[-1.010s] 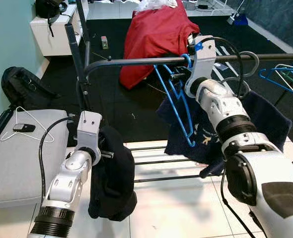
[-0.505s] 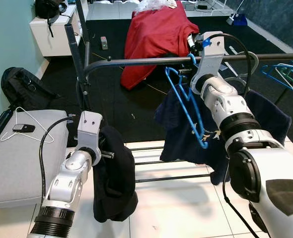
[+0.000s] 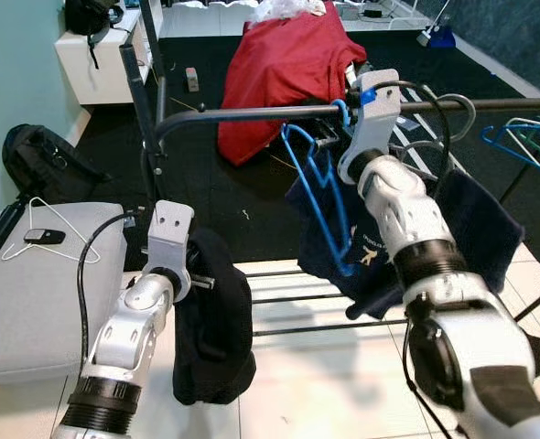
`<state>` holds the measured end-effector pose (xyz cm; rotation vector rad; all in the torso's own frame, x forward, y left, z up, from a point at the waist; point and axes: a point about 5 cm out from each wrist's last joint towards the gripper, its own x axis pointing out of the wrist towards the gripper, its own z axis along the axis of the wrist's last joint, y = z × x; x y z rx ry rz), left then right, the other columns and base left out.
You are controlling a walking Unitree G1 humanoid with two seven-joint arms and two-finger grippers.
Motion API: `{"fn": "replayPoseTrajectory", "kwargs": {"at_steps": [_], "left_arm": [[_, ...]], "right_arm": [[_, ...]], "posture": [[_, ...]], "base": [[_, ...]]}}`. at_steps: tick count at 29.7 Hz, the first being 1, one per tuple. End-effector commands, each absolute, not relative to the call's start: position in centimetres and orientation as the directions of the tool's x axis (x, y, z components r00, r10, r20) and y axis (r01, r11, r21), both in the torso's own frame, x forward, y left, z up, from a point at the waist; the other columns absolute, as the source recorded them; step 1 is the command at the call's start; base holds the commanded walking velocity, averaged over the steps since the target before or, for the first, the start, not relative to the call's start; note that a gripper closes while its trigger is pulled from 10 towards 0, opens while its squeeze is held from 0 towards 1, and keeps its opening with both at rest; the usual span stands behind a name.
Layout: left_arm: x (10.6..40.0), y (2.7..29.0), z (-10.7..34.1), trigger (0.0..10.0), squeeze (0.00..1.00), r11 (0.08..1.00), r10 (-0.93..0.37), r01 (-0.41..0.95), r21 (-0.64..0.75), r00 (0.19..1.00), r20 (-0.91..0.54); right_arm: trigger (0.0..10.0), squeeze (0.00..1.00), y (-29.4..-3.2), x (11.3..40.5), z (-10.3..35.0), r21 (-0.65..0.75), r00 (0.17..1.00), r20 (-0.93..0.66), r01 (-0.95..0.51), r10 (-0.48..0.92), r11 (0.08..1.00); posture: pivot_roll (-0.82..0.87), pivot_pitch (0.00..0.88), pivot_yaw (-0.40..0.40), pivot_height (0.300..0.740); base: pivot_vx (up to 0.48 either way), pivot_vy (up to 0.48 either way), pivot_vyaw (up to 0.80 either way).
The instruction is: Hang hanger
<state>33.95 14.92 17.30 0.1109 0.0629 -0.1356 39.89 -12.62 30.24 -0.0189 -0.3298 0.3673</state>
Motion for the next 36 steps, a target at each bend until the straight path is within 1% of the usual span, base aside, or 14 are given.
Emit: {"fn": "replayPoseTrajectory", "kwargs": {"at_steps": [1,2,5,6,14,20,22,31,36], "left_arm": [[33.6,14.8,17.6,10.0,0.0,0.983,-0.142,0.148,0.109,0.988,-0.057],[33.6,14.8,17.6,10.0,0.0,0.983,-0.143,0.148,0.11,0.988,-0.058],[33.6,14.8,17.5,10.0,0.0,0.983,-0.143,0.149,0.109,0.988,-0.058],[33.6,14.8,17.5,10.0,0.0,0.983,-0.143,0.149,0.108,0.988,-0.059],[33.4,14.7,17.5,10.0,0.0,0.984,-0.14,0.146,0.104,0.988,-0.058],[33.2,14.8,17.4,10.0,0.0,0.985,-0.136,0.142,0.1,0.989,-0.06],[33.1,14.8,17.3,10.0,0.0,0.985,-0.134,0.14,0.099,0.989,-0.062],[33.0,14.8,17.2,10.0,0.0,0.986,-0.132,0.138,0.098,0.989,-0.062],[32.8,14.9,17.2,10.0,0.0,0.988,-0.118,0.124,0.095,0.991,-0.06]], "right_arm": [[10.0,0.0,-11.9,38.9,31.4,-0.087,0.838,0.382,-0.387,0.389,0.918],[10.0,0.0,-11.8,38.3,31.3,-0.077,0.823,0.408,-0.4,0.395,0.913],[10.0,0.0,-12.0,38.1,31.1,-0.045,0.829,0.424,-0.382,0.364,0.923],[10.0,0.0,-12.0,38.0,30.4,-0.013,0.844,0.41,-0.373,0.345,0.928],[10.0,0.0,-11.3,37.5,29.3,0.024,0.857,0.376,-0.389,0.353,0.921],[10.0,0.0,-11.2,36.3,28.8,0.075,0.869,0.352,-0.395,0.346,0.916],[10.0,0.0,-11.4,36.1,28.2,0.108,0.882,0.342,-0.379,0.323,0.919],[10.0,0.0,-11.3,35.9,27.7,0.119,0.879,0.353,-0.381,0.32,0.917],[10.0,0.0,-11.1,35.6,25.4,0.162,0.904,0.289,-0.37,0.315,0.915]], "posture": [[0.0,0.209,0.033,0.74],[0.0,0.209,0.033,0.74],[-0.01,0.21,0.033,0.74],[-0.01,0.21,0.032,0.74],[-0.01,0.212,0.022,0.74],[-0.01,0.216,0.015,0.74],[-0.01,0.219,0.014,0.74],[-0.01,0.216,0.017,0.74],[-0.01,0.209,0.001,0.74]], "base": [[0.0,0.0,0.0],[0.0,0.0,0.0],[0.0,0.0,0.0],[0.0,0.0,0.0],[0.0,0.0,0.0],[0.0,0.0,0.0],[0.0,0.0,0.0],[0.0,0.0,0.0],[0.0,0.0,0.0]]}}
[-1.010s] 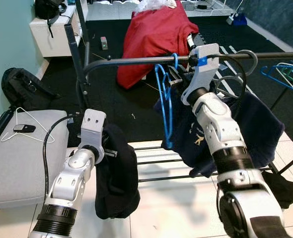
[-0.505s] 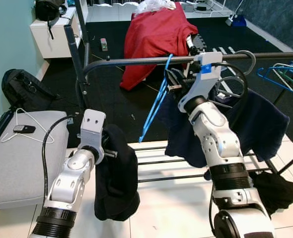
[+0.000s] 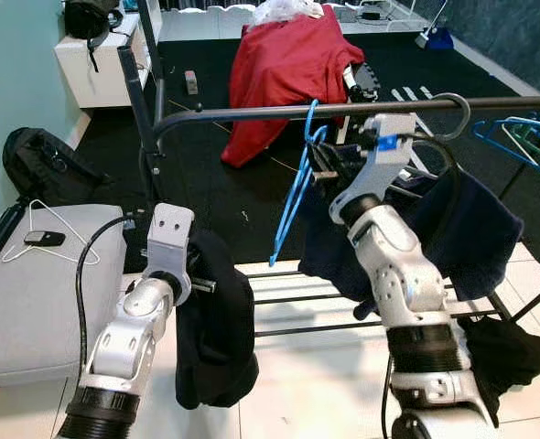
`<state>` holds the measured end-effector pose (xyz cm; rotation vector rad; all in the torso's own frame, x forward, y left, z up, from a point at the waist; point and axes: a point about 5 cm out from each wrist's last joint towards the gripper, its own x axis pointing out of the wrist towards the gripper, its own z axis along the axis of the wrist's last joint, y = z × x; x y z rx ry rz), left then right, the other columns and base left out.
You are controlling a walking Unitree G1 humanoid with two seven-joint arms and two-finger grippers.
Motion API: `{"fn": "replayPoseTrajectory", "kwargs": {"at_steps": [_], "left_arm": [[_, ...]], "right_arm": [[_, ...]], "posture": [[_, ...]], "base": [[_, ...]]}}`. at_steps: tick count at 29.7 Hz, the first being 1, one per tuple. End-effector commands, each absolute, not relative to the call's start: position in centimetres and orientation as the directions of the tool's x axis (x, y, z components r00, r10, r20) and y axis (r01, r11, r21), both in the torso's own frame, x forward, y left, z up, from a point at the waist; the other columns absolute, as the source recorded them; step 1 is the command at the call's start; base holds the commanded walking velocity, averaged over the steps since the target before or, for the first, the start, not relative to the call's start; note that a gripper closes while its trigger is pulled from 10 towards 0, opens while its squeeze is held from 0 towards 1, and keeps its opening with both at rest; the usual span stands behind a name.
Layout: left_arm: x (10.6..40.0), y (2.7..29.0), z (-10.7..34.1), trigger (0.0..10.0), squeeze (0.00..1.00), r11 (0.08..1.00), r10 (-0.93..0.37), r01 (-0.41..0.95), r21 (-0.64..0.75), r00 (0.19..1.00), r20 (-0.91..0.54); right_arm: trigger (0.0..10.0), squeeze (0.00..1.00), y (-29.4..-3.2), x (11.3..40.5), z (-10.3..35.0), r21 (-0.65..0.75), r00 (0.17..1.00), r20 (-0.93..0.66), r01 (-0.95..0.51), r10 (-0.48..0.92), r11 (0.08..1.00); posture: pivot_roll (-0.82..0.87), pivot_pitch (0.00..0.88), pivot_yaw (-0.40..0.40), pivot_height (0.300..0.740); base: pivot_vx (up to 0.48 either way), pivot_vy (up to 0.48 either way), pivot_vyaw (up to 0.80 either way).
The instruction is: Hang hanger
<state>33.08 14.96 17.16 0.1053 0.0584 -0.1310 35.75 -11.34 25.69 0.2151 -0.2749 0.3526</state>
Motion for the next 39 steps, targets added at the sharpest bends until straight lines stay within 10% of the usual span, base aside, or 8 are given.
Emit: {"fn": "replayPoseTrajectory", "kwargs": {"at_steps": [1,34,39], "left_arm": [[32.8,14.9,17.2,10.0,0.0,0.988,-0.118,0.124,0.095,0.991,-0.06],[32.2,15.7,17.1,10.0,0.0,0.997,-0.035,0.036,0.062,0.999,-0.028],[32.0,16.2,17.1,10.0,0.0,0.998,-0.015,0.016,0.059,1.0,-0.025]], "right_arm": [[10.0,0.0,-11.1,35.6,25.4,0.162,0.904,0.289,-0.37,0.315,0.915],[10.0,0.0,-10.2,34.5,23.7,0.185,0.871,0.325,-0.44,0.368,0.879],[10.0,0.0,-10.2,34.3,23.0,0.372,0.894,0.288,-0.435,0.344,0.82]], "posture": [[-0.01,0.209,0.001,0.74],[-0.02,0.172,-0.094,0.74],[-0.02,0.164,-0.1,0.74]], "base": [[0.0,0.0,0.0],[0.0,0.0,0.0],[0.0,0.0,0.0]]}}
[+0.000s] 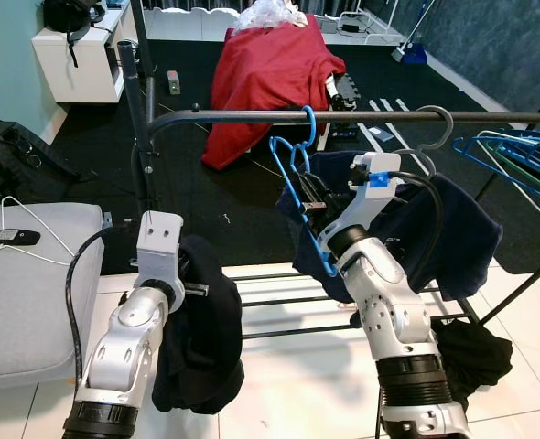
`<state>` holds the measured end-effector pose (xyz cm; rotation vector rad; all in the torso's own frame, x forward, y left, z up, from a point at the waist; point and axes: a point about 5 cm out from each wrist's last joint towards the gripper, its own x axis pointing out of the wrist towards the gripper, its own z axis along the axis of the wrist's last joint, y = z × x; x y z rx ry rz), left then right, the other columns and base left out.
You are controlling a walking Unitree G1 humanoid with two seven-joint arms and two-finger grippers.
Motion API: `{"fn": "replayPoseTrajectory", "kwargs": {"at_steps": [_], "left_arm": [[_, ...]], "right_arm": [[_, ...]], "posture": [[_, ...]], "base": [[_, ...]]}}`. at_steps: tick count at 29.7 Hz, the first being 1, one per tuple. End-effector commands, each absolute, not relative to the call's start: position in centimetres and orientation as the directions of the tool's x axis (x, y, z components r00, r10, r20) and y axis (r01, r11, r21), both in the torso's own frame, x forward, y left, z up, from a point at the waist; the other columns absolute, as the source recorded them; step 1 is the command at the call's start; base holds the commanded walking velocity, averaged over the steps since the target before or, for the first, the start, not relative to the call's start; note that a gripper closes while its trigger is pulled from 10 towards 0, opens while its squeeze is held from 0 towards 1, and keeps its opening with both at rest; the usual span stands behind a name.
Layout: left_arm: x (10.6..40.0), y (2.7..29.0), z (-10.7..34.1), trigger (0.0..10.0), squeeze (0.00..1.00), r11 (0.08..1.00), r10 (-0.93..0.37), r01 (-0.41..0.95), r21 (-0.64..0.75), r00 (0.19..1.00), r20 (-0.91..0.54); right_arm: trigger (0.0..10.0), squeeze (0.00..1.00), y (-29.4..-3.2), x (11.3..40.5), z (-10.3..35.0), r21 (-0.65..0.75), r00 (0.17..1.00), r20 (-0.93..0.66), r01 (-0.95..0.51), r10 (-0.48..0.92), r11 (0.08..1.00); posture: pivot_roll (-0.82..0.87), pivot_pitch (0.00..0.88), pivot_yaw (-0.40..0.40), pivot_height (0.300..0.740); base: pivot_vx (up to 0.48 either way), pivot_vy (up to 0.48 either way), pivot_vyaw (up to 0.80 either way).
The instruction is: Hang hanger
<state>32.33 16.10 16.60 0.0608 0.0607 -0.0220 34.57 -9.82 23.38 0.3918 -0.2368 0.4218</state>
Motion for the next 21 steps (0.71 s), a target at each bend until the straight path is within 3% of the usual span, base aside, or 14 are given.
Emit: {"fn": "replayPoseTrajectory", "kwargs": {"at_steps": [1,17,19,21], "left_arm": [[32.0,16.3,17.0,10.0,0.0,0.998,-0.013,0.014,0.06,1.0,-0.025],[32.1,16.0,17.1,10.0,0.0,0.998,-0.021,0.022,0.062,1.0,-0.022],[32.1,16.0,17.2,10.0,0.0,0.998,-0.022,0.023,0.063,1.0,-0.021],[32.2,16.0,17.3,10.0,0.0,0.998,-0.023,0.024,0.064,1.0,-0.02]], "right_arm": [[10.0,0.0,-10.2,34.2,23.0,0.377,0.896,0.282,-0.431,0.341,0.82],[10.0,0.0,-11.1,34.2,21.6,0.351,0.925,0.24,-0.364,0.293,0.863],[10.0,0.0,-10.9,34.2,21.3,0.454,0.924,0.236,-0.378,0.3,0.807],[10.0,0.0,-10.6,34.1,21.2,0.451,0.921,0.224,-0.388,0.319,0.804]], "posture": [[-0.02,0.161,-0.097,0.74],[-0.02,0.143,-0.088,0.74],[-0.02,0.146,-0.086,0.74],[-0.02,0.147,-0.083,0.74]], "base": [[0.0,0.0,0.0],[0.0,0.0,0.0],[0.0,0.0,0.0],[0.0,0.0,0.0]]}}
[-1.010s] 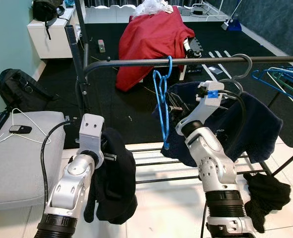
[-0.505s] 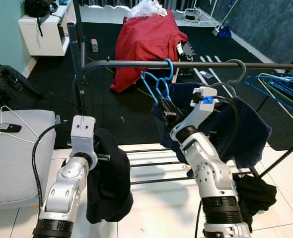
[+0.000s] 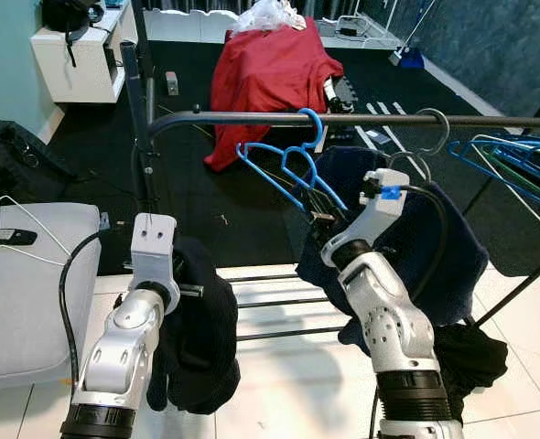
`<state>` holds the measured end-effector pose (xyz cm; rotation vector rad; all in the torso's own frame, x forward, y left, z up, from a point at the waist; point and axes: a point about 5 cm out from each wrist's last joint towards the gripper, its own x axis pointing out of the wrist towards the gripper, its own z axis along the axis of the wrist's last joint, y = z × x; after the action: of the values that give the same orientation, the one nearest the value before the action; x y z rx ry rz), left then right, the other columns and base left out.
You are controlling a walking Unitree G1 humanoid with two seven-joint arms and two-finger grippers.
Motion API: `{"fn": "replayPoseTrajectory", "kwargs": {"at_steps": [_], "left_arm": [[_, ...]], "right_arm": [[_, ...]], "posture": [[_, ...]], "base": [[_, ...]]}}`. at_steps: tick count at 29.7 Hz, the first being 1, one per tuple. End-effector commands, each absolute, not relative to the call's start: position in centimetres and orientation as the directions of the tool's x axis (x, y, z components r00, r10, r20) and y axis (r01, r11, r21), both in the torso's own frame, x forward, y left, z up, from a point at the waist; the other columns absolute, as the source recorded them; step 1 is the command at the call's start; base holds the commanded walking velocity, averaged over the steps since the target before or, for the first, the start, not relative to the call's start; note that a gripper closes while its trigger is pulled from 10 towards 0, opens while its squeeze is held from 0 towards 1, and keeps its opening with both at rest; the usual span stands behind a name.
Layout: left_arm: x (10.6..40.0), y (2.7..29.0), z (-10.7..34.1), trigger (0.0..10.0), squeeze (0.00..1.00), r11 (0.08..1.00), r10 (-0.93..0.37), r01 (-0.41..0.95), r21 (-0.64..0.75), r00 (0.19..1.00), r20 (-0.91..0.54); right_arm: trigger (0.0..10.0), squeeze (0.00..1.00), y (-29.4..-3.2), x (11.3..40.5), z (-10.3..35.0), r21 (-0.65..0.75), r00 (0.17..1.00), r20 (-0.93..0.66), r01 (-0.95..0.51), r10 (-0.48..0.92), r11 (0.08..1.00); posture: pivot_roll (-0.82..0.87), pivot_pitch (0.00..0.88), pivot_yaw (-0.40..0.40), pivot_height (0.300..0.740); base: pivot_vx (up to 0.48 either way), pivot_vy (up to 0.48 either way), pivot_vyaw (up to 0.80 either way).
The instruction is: Hang hanger
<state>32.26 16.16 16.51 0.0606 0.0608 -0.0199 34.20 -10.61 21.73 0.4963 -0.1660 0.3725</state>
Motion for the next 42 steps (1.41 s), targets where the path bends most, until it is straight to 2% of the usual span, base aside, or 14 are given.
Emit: {"fn": "replayPoseTrajectory", "kwargs": {"at_steps": [1,4,10,20,23,24,28,34,38,40,41,42], "left_arm": [[32.2,16.0,17.3,10.0,0.0,0.998,-0.023,0.024,0.064,1.0,-0.019],[32.2,15.9,17.4,10.0,0.0,0.998,-0.025,0.026,0.063,1.0,-0.018],[32.3,15.7,17.4,10.0,0.0,0.998,-0.028,0.029,0.062,0.999,-0.017],[32.2,15.4,17.2,10.0,0.0,0.998,-0.025,0.026,0.056,1.0,-0.019],[32.2,15.4,17.1,10.0,0.0,0.998,-0.021,0.022,0.055,1.0,-0.019],[32.1,15.5,17.1,10.0,0.0,0.999,-0.016,0.017,0.052,1.0,-0.019],[31.9,16.3,17.5,10.0,0.0,0.999,0.027,-0.027,0.028,1.0,0.013],[31.7,17.3,18.1,10.0,0.0,0.997,0.076,-0.075,-0.022,0.994,0.075],[31.3,17.8,18.9,10.0,0.0,0.994,0.088,-0.079,-0.071,0.989,0.122],[31.1,18.0,18.7,10.0,0.0,0.995,0.094,-0.09,-0.046,0.989,0.11],[30.9,18.2,18.6,10.0,0.0,0.994,0.104,-0.102,-0.026,0.99,0.094],[30.9,18.2,18.6,10.0,0.0,0.994,0.104,-0.102,-0.026,0.99,0.094]], "right_arm": [[10.0,0.0,-10.5,34.1,21.2,0.441,0.919,0.214,-0.393,0.33,0.807],[10.0,0.0,-10.3,34.0,21.1,0.435,0.918,0.208,-0.396,0.338,0.809],[10.0,0.0,-9.6,33.7,20.7,0.512,0.911,0.183,-0.409,0.369,0.756],[10.0,0.0,-9.9,33.9,20.3,0.451,0.915,0.203,-0.403,0.348,0.797],[10.0,0.0,-10.1,34.1,19.8,0.495,0.931,0.171,-0.364,0.323,0.789],[10.0,0.0,-10.2,34.2,19.2,0.518,0.938,0.114,-0.339,0.329,0.786],[10.0,0.0,-10.0,33.9,19.0,0.442,0.93,0.063,-0.352,0.363,0.825],[10.0,0.0,-10.0,33.3,19.7,0.333,0.927,0.103,-0.373,0.36,0.866],[10.0,0.0,-10.4,32.4,20.2,0.25,0.935,0.169,-0.345,0.31,0.904],[10.0,0.0,-11.0,32.1,20.0,0.236,0.946,0.192,-0.301,0.26,0.924],[10.0,0.0,-11.5,31.8,19.9,0.229,0.953,0.208,-0.267,0.221,0.936],[10.0,0.0,-11.5,31.8,19.9,0.229,0.953,0.208,-0.267,0.221,0.936]], "posture": [[-0.02,0.147,-0.083,0.74],[-0.02,0.147,-0.081,0.74],[-0.01,0.149,-0.082,0.74],[0.0,0.143,-0.086,0.74],[0.0,0.147,-0.087,0.74],[0.0,0.142,-0.086,0.74],[0.0,0.134,-0.081,0.74],[0.0,0.145,-0.085,0.74],[0.01,0.126,-0.081,0.74],[0.01,0.159,-0.07,0.74],[0.02,0.118,-0.056,0.74],[0.02,0.118,-0.056,0.74]], "base": [[0.0,0.0,0.0],[0.0,0.0,0.0],[0.0,0.0,0.0],[0.0,0.0,0.0],[0.0,0.0,0.0],[0.0,0.0,0.0],[0.0,0.0,0.0],[0.0,0.0,0.0],[0.0,0.0,0.0],[0.0,0.0,0.0],[0.0,0.0,0.0],[0.0,0.0,0.0]]}}
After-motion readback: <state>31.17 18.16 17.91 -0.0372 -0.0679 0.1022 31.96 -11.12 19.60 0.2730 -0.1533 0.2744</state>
